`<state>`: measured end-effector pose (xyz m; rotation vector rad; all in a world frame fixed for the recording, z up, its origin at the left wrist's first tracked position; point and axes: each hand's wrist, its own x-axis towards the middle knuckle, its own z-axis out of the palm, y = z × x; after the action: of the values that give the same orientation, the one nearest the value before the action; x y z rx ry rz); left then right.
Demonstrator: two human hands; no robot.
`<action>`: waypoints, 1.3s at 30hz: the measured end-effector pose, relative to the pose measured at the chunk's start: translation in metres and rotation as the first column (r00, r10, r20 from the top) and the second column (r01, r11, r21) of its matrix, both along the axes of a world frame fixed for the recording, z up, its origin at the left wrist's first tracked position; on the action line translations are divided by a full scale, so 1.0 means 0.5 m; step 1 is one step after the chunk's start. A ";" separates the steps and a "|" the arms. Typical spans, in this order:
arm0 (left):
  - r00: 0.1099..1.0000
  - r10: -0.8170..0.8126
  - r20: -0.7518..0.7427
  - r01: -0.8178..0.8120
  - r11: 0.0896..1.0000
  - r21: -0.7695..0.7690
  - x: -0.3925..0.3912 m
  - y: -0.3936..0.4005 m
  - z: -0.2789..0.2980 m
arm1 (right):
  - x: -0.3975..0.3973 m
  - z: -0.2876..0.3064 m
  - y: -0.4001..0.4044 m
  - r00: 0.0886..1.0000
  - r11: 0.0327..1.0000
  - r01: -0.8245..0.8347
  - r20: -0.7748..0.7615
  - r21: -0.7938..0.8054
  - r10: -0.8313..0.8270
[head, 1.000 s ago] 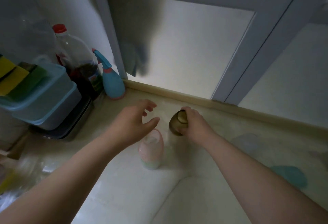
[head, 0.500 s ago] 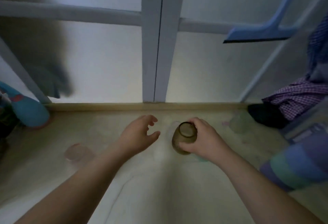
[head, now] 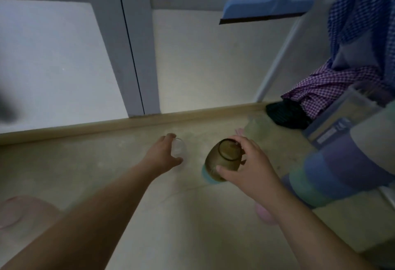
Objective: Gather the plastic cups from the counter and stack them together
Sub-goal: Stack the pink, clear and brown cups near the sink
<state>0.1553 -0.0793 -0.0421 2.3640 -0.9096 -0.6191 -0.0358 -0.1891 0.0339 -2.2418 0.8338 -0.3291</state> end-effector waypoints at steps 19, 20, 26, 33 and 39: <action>0.929 0.321 0.181 -0.247 0.906 -0.344 0.019 0.303 0.313 | 0.190 0.121 0.175 0.918 0.919 -0.389 0.113 0.064 0.380; 0.910 0.361 0.203 -0.276 0.894 -0.352 0.022 0.336 0.332 | 0.206 0.134 0.200 0.899 0.901 -0.430 0.117 0.057 0.421; 0.791 0.564 0.238 -0.452 0.800 -0.394 0.018 0.518 0.394 | 0.282 0.184 0.351 0.765 0.768 -0.639 0.142 0.045 0.628; 0.745 0.645 0.174 -0.545 0.737 -0.399 -0.006 0.642 0.366 | 0.332 0.133 0.473 0.648 0.641 -0.761 0.070 0.103 0.758; 0.712 0.687 0.147 -0.608 0.707 -0.361 -0.012 0.689 0.324 | 0.357 0.064 0.512 0.625 0.626 -0.770 -0.047 0.126 0.779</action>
<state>0.1496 0.2651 0.1201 2.3029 -0.1687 0.1321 0.1429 0.0667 0.0657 -2.3013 -0.1506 0.2410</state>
